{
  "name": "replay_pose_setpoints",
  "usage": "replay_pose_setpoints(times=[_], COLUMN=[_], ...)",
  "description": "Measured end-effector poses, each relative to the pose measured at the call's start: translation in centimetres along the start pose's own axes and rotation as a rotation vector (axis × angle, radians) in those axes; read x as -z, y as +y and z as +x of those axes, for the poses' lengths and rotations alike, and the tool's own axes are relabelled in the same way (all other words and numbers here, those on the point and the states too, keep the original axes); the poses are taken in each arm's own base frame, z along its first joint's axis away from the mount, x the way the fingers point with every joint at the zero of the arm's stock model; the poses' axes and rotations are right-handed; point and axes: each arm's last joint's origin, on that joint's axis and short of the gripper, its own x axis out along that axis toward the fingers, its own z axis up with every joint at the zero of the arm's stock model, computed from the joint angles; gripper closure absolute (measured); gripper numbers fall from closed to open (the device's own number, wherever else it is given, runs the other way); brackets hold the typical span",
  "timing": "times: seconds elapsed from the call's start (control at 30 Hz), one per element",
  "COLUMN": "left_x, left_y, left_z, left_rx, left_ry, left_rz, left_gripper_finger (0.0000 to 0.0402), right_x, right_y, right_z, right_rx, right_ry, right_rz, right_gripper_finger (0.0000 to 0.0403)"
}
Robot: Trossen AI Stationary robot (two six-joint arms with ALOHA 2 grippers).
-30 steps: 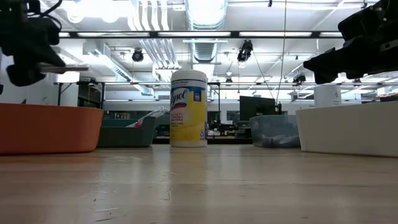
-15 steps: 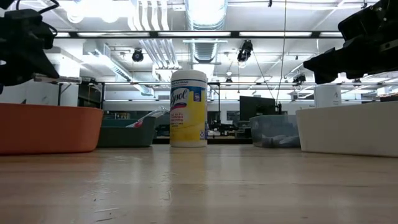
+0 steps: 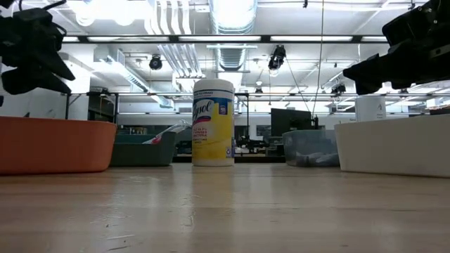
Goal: Pick & Place Travel size toiletries
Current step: Return to Home Position
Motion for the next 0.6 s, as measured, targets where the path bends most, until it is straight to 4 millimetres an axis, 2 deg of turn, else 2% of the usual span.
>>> replay_pose_setpoints(times=[0.17, 0.33, 0.43, 0.6], left_x=[-0.1, -0.2, -0.6, -1.4], left_y=[-0.1, -0.1, -0.7, -3.0], left_z=[0.0, 0.0, 0.5, 1.7], left_rx=[0.004, -0.010, 0.011, 0.282], left_ry=[-0.020, -0.049, -0.152, -0.345], left_rz=[0.044, -0.008, 0.142, 0.455], left_gripper_finger=[0.0203, 0.0204, 0.0204, 0.0204], right_x=[0.0, 0.0, 0.0, 0.0], right_y=[0.0, 0.0, 0.0, 0.0], right_z=[0.0, 0.0, 0.0, 0.0], right_rx=[0.000, 0.000, 0.000, 0.000], right_ry=[0.000, 0.000, 0.000, 0.000], right_rz=[0.000, 0.000, 0.000, 0.000], right_gripper_finger=[0.0307, 0.0307, 0.0307, 0.0307])
